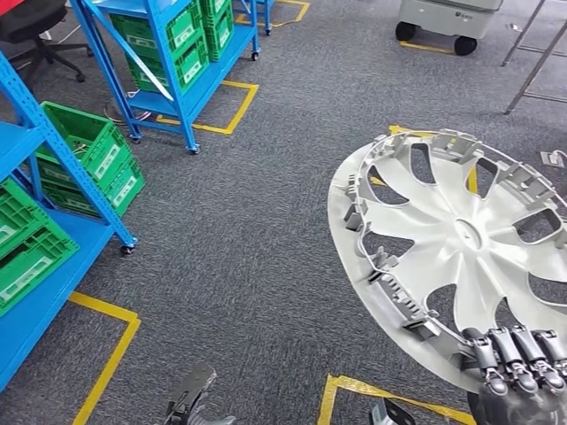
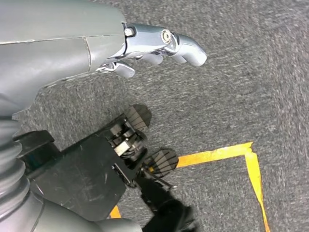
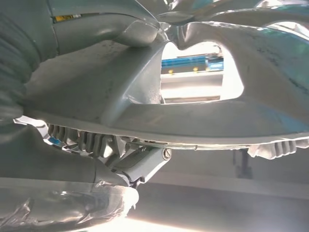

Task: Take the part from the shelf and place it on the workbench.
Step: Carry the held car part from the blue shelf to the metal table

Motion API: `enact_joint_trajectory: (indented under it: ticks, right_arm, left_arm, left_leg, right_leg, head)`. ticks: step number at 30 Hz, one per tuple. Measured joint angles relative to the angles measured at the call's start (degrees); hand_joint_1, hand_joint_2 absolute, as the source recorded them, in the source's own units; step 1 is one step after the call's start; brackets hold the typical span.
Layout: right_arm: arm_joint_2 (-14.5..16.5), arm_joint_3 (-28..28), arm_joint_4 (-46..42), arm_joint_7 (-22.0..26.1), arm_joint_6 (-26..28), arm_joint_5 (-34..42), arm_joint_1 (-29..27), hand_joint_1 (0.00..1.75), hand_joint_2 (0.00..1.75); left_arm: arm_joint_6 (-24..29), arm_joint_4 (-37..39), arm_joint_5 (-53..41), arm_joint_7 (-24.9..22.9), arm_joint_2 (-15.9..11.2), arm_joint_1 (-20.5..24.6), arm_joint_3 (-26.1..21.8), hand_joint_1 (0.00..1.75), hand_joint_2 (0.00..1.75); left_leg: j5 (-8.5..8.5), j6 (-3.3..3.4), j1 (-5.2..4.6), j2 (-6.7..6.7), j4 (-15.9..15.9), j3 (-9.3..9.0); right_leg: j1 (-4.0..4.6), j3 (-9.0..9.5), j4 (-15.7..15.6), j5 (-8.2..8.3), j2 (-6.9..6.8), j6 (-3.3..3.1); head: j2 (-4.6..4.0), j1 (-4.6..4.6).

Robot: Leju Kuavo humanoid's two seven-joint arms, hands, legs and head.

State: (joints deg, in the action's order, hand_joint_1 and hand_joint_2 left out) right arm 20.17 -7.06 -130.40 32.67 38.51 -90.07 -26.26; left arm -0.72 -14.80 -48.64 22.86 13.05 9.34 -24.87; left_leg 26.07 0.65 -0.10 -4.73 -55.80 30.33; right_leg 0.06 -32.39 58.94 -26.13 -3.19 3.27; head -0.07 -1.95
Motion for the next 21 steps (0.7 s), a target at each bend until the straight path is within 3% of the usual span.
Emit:
enact_joint_trajectory:
  ticks: [1,3,4,6,8,9,10,11,13,14,16,17,19,21]
  right_arm:
    - [0.0,-0.1,-0.1,-0.1,0.0,0.0,0.0,1.75,1.75]
    - [0.0,-0.3,-0.2,-0.3,0.0,0.0,-0.1,1.75,1.75]
    - [0.0,-0.4,-0.3,-0.4,0.0,0.0,-0.2,1.75,1.75]
    - [0.0,-0.6,-0.4,-0.6,0.0,0.0,-0.2,1.75,1.75]
    - [0.1,-0.7,-0.6,-0.8,0.0,0.0,-0.1,1.75,1.75]
    - [0.1,-0.7,-0.6,-0.9,0.0,0.0,0.0,1.75,1.75]
    - [0.1,-0.7,-0.6,-1.0,0.0,0.0,0.0,1.75,1.75]
    - [0.1,-0.7,-0.5,-1.1,0.0,0.0,0.0,1.75,1.75]
    - [0.1,-0.7,-0.5,-1.3,0.0,0.0,0.0,1.75,1.75]
    - [0.1,-0.7,-0.6,-1.4,0.0,0.0,0.0,1.75,1.75]
    - [0.2,-0.7,-0.6,-1.6,0.0,0.0,0.1,1.75,1.75]
    - [0.2,-0.7,-0.6,-1.8,0.0,0.0,0.2,1.75,1.75]
    - [0.2,-0.7,-0.7,-2.0,0.0,0.0,0.0,1.75,1.75]
    - [0.2,-0.7,-0.7,-2.0,0.0,0.0,0.0,1.75,1.75]
  left_arm:
    - [0.0,0.0,0.1,0.0,0.0,0.0,0.0,0.00,1.75]
    - [0.1,0.0,0.2,0.0,0.1,0.0,0.0,0.00,1.75]
    - [0.2,0.0,0.2,0.0,0.2,0.1,0.0,0.00,1.75]
    - [0.3,-0.1,0.3,0.0,0.4,0.2,0.2,0.00,1.75]
    - [0.4,-0.1,0.3,-0.1,0.4,0.1,0.3,0.00,1.75]
    - [0.4,-0.1,0.4,-0.2,0.4,-0.1,0.3,0.00,1.75]
    - [0.5,-0.1,0.4,-0.2,0.3,-0.2,0.3,0.00,1.75]
    - [0.7,-0.1,0.3,-0.3,0.3,-0.3,0.4,0.00,1.75]
    - [1.0,-0.1,0.3,-0.5,0.1,-0.3,0.5,0.00,1.75]
    - [1.2,-0.1,0.2,-0.6,0.1,-0.2,0.7,0.00,1.75]
    - [1.3,-0.1,0.1,-0.9,0.1,-0.2,0.9,0.00,1.75]
    - [1.3,-0.1,0.1,-1.0,0.1,-0.2,1.0,0.00,1.75]
    - [1.4,-0.1,0.0,-1.1,0.0,-0.2,1.2,0.00,1.75]
    - [1.4,-0.2,-0.1,-1.1,0.1,0.0,1.4,0.00,1.75]
  left_leg:
    - [0.03,-0.22,-0.17,-0.47,-0.1,0.00]
    - [-0.02,-0.66,-0.27,-1.53,-0.1,0.06]
    - [0.26,-0.96,-0.18,-1.43,-0.3,0.12]
    - [2.48,-1.52,0.01,0.79,-3.2,1.34]
    - [6.39,-1.79,0.12,3.56,-10.5,4.71]
    - [7.83,-1.85,0.13,4.08,-14.3,6.48]
    - [8.25,-1.89,0.14,4.29,-16.5,7.62]
    - [7.50,-1.89,0.16,4.40,-16.7,7.78]
    - [3.61,-1.87,0.36,5.29,-11.3,5.30]
    - [1.78,-1.89,0.58,6.68,-7.5,3.52]
    - [0.34,-1.78,0.99,9.00,-2.2,1.23]
    - [0.45,-1.57,1.00,9.37,-1.4,1.00]
    - [0.37,-0.85,0.88,8.17,-1.3,1.09]
    - [0.12,-0.08,0.86,6.75,-1.1,1.07]
  right_leg:
    - [0.17,0.72,-1.5,0.29,-0.51,-0.38]
    - [0.32,0.46,-1.7,0.46,0.54,-1.25]
    - [0.25,0.30,-1.7,0.64,1.16,-1.62]
    - [-0.01,0.03,-1.9,1.08,2.36,-2.35]
    - [-0.19,-0.35,-2.0,1.39,3.62,-2.79]
    - [-0.20,-0.53,-2.0,1.50,4.36,-2.88]
    - [-0.21,-0.65,-2.0,1.60,5.15,-2.88]
    - [-0.25,-0.71,-1.9,1.70,5.98,-2.80]
    - [-0.42,-0.77,-1.8,1.87,7.61,-2.47]
    - [-0.41,-0.91,-1.6,1.90,8.33,-2.22]
    - [-0.40,-1.61,-1.1,2.00,9.66,-1.63]
    - [-0.44,-2.04,-1.0,2.15,10.29,-1.28]
    - [-0.70,-2.93,-1.0,2.45,11.05,-0.59]
    - [-0.59,-4.38,1.2,1.10,8.75,-0.10]
  head:
    - [0.00,0.02]
    - [0.00,0.05]
    - [0.00,0.05]
    - [0.00,0.11]
    - [0.00,0.19]
    - [0.00,0.19]
    - [0.00,0.19]
    - [0.00,0.19]
    - [0.00,0.20]
    - [0.00,0.20]
    - [0.00,0.10]
    - [0.00,0.09]
    - [0.00,0.09]
    - [0.00,-0.30]
